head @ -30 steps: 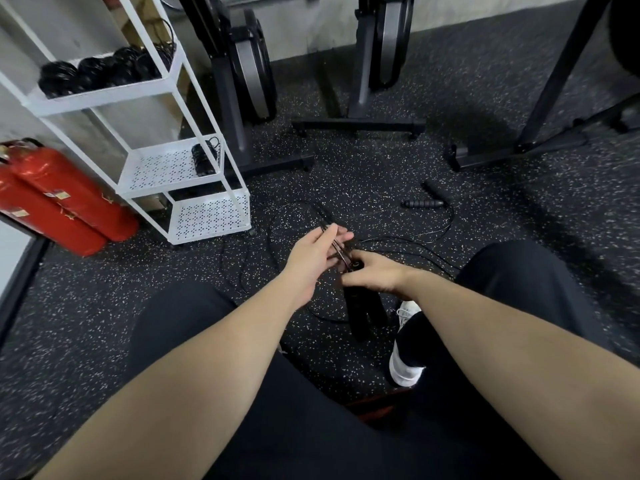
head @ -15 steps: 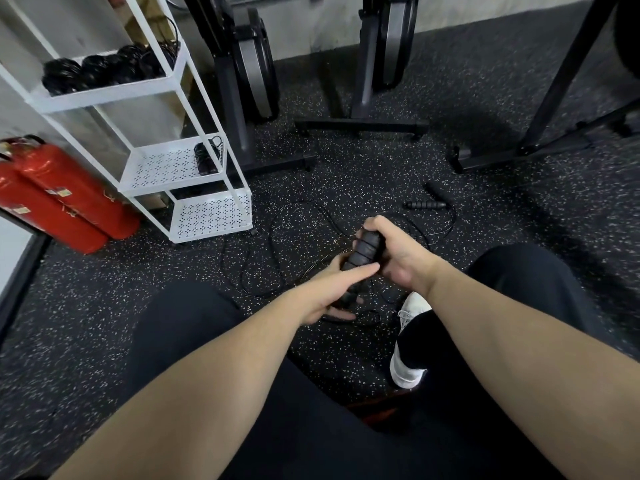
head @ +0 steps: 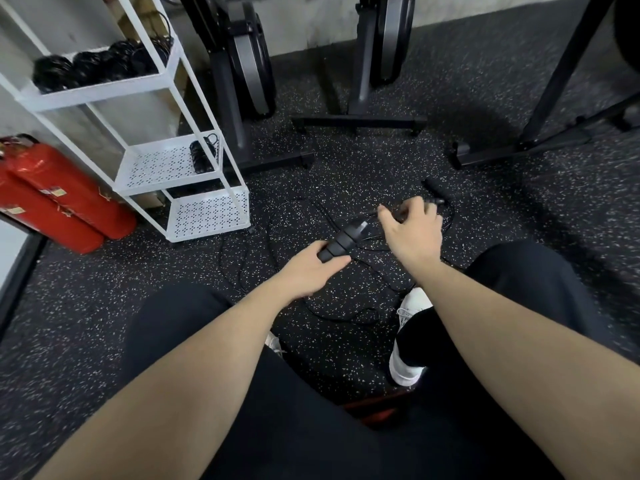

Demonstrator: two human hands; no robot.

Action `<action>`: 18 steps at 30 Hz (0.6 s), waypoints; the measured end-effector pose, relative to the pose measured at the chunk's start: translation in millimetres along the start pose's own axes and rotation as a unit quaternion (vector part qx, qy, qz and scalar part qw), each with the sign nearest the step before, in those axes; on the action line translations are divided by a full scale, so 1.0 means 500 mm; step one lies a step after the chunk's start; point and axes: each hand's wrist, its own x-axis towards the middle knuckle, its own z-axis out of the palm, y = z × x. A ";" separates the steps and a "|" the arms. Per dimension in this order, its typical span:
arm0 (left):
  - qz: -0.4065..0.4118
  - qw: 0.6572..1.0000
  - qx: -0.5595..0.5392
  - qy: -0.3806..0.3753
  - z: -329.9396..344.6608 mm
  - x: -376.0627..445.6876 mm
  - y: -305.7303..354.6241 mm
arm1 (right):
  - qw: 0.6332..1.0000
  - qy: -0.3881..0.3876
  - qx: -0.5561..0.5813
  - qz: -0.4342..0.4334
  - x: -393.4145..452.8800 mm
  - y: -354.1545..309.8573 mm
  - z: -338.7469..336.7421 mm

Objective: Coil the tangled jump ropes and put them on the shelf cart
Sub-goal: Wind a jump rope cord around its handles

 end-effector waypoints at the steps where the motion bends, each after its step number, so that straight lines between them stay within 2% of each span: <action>1: 0.003 1.000 -0.001 0.001 -0.004 0.000 0.001 | 1.000 0.012 0.003 -0.009 0.002 0.001 0.000; 3: 0.003 1.000 0.002 0.002 -0.009 0.000 0.000 | 0.999 -0.007 -0.006 -0.040 0.009 0.004 0.006; 6: -0.005 0.999 -0.037 -0.007 -0.012 0.000 -0.007 | 0.994 -0.090 -0.015 -0.059 0.016 0.009 0.013; 9: -0.012 0.994 -0.108 -0.014 -0.015 -0.002 -0.008 | 0.984 -0.133 0.118 0.028 0.003 0.003 0.011; 15: -0.010 0.992 -0.125 -0.022 -0.012 0.006 -0.011 | 0.979 -0.088 0.181 0.030 -0.004 -0.019 -0.001; 18: 0.009 0.992 -0.119 -0.042 -0.009 0.002 -0.005 | 0.967 -0.073 0.235 0.066 0.004 -0.017 -0.006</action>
